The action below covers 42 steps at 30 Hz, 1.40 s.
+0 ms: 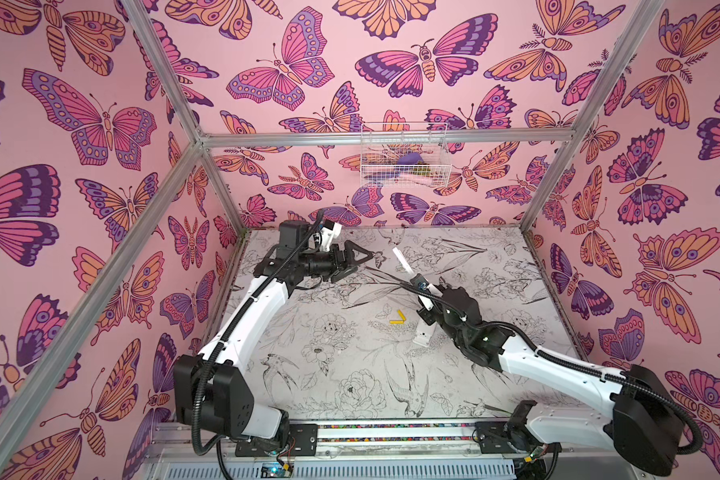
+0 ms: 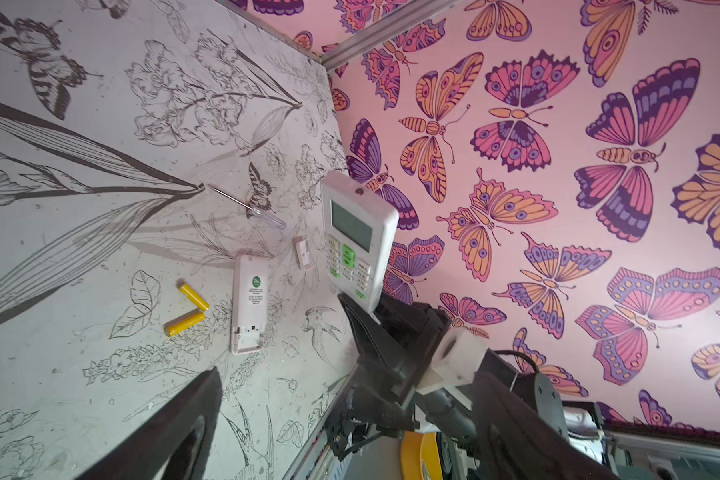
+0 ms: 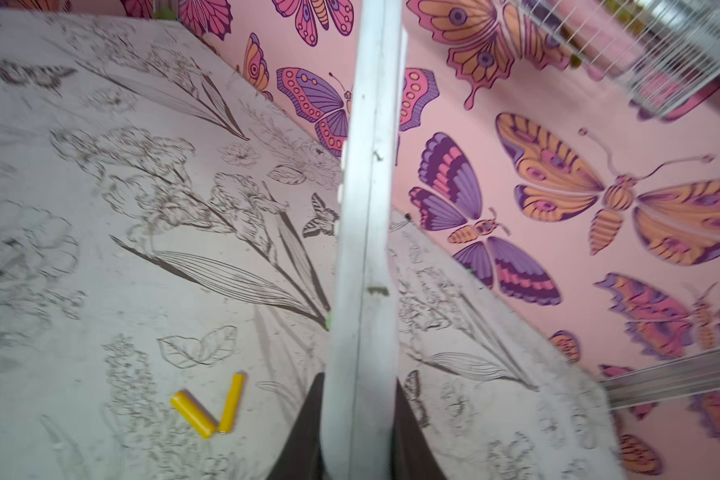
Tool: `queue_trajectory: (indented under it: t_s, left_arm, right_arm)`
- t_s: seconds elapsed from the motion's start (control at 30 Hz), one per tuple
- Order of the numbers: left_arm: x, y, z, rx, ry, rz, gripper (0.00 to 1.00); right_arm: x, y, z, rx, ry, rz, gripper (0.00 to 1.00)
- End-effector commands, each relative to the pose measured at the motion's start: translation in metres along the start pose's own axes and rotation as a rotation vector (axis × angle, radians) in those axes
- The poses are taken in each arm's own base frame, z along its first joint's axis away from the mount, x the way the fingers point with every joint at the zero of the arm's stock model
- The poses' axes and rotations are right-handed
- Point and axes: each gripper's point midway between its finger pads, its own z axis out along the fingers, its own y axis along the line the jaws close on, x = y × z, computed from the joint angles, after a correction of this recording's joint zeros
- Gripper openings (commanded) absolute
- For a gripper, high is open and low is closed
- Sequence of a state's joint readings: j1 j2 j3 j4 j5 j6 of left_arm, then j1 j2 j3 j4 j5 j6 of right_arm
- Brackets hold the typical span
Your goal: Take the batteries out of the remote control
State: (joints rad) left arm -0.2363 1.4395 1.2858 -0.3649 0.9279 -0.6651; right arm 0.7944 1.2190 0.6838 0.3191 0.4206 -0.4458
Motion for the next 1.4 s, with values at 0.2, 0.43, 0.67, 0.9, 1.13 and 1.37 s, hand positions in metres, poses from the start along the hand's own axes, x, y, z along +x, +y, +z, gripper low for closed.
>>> queue_trajectory:
  t_s: [0.2,0.43,0.67,0.9,1.13,1.37]
  left_arm:
    - [0.023,0.011,0.008,0.108,0.03,-0.127,0.98]
    - [0.03,0.005,0.024,0.14,0.057,-0.159,1.0]
    - [0.038,0.018,0.029,0.112,0.056,-0.197,0.92]
    - [0.034,0.017,0.034,0.114,0.053,-0.191,0.69]
    - [0.031,0.02,0.035,0.113,0.045,-0.188,0.51]
    - [0.03,0.026,0.033,0.107,0.033,-0.18,0.25]
  right_arm:
    - [-0.034,-0.02,-0.016,0.215,-0.152,-0.421,0.0]
    - [-0.042,0.012,-0.011,0.254,-0.181,-0.628,0.0]
    - [-0.055,0.025,-0.011,0.304,-0.232,-0.675,0.0]
    - [-0.055,0.037,-0.011,0.298,-0.255,-0.691,0.0]
    - [-0.05,0.047,-0.006,0.285,-0.252,-0.725,0.0]
    - [-0.049,0.051,-0.003,0.3,-0.255,-0.706,0.02]
